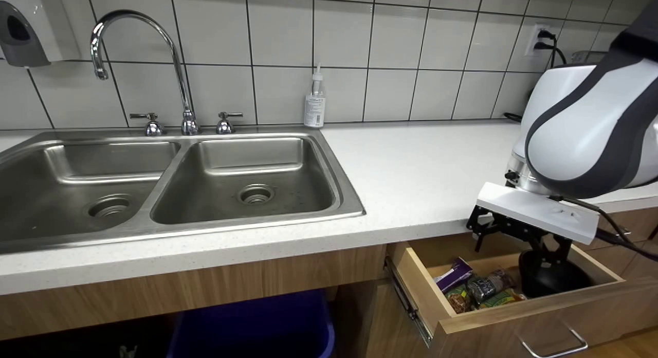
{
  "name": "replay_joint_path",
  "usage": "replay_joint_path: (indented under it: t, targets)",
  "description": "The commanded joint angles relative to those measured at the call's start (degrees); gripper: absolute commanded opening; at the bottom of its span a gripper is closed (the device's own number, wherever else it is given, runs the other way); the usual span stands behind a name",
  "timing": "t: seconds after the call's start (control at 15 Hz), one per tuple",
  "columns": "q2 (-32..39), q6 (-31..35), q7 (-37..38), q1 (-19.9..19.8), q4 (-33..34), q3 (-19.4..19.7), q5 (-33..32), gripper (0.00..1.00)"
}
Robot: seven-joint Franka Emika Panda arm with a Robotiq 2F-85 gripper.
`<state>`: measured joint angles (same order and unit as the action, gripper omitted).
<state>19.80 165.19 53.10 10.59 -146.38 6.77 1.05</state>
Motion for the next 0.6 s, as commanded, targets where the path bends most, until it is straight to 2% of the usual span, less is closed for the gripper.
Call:
replay_joint_path:
  t: [0.0, 0.53]
  targets:
    - [-2.7, -0.18, -2.13, 0.71, -1.72, 0.43, -0.03, 1.0]
    - [-7.93, -0.87, -7.53, -0.52, -6.76, -1.41, 0.74, 1.0]
